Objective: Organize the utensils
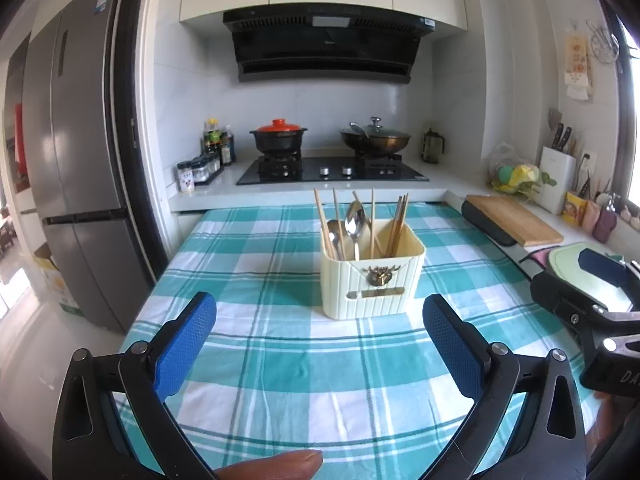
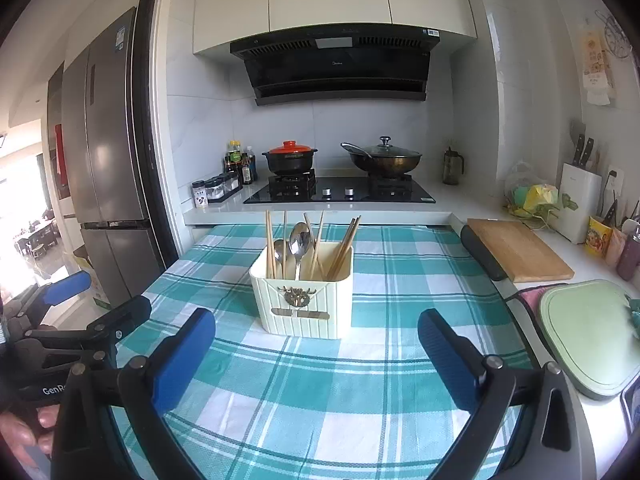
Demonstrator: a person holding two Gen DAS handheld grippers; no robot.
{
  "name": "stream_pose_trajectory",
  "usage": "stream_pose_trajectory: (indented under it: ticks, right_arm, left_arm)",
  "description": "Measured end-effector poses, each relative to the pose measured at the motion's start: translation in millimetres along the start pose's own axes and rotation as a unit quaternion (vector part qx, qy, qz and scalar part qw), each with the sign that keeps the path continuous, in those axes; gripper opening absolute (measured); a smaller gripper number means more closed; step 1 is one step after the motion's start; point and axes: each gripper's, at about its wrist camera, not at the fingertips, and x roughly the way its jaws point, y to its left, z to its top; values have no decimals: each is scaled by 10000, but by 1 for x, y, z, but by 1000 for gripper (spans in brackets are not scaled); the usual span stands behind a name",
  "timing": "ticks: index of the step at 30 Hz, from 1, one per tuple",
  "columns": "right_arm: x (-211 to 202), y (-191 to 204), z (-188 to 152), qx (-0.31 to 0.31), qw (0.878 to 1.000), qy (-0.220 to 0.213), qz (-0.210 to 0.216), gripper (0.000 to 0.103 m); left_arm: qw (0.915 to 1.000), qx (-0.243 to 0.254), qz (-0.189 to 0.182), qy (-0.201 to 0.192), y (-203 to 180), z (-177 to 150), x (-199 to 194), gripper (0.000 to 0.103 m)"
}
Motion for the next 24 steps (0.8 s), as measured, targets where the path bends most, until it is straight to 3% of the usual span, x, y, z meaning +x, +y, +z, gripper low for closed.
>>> stream_pose_trajectory:
  ticks: [24]
  right_arm:
    - [-35,23,10,-154,9995,-36,-278,103]
  left_arm:
    - [9996,35,291,52,14,16,-25,103]
